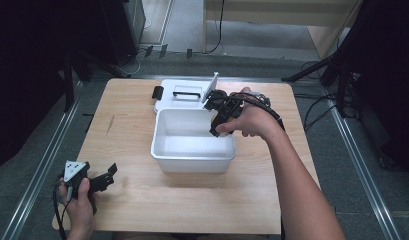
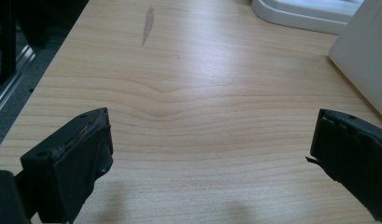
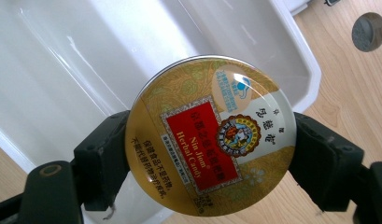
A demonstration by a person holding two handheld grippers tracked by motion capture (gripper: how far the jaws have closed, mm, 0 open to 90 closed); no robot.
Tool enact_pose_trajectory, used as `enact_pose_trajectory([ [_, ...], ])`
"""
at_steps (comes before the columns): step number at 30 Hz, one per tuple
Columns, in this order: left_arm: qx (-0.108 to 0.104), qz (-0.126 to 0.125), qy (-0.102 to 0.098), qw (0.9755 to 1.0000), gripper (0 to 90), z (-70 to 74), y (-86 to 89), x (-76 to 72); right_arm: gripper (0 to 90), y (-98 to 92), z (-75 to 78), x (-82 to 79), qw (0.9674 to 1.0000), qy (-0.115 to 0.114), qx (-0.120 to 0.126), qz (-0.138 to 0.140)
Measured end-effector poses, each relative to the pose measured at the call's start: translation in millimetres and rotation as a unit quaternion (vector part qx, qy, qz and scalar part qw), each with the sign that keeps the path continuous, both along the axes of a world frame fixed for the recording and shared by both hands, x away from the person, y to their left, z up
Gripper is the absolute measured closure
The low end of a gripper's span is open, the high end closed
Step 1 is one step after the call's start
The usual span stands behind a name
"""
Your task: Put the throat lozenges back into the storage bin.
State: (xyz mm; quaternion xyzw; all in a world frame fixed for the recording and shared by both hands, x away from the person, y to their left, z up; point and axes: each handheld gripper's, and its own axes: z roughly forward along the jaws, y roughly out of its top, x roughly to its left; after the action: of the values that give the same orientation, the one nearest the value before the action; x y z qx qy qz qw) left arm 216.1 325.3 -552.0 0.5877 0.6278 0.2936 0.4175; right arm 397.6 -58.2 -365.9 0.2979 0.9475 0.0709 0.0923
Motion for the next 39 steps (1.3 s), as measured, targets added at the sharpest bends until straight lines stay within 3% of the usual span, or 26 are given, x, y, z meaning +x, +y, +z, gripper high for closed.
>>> enact_pose_trajectory([
  [6,0.0,0.0,0.0,1.0,0.0,0.0,0.0,0.0,20.3,4.3,-4.4,-0.8,0.9999,0.0,-0.005,0.01],
  [17,0.0,0.0,0.001,1.0,0.0,0.0,0.4,0.1,20.3,5.8,-16.5,-3.5,0.9984,0.003,0.003,0.057],
  [23,0.0,0.0,0.0,1.0,0.0,0.0,0.3,0.1,20.3,4.3,-25.5,-3.4,0.9978,0.006,-0.005,0.066],
  [32,0.0,0.0,0.0,1.0,0.0,0.0,0.4,0.1,20.2,1.2,-35.6,-6.0,0.9948,-0.005,-0.011,0.101],
  [39,-0.001,-0.001,0.003,1.0,0.0,0.0,0.4,0.3,20.2,2.4,-45.8,-5.5,0.9938,-0.001,-0.017,0.11],
])
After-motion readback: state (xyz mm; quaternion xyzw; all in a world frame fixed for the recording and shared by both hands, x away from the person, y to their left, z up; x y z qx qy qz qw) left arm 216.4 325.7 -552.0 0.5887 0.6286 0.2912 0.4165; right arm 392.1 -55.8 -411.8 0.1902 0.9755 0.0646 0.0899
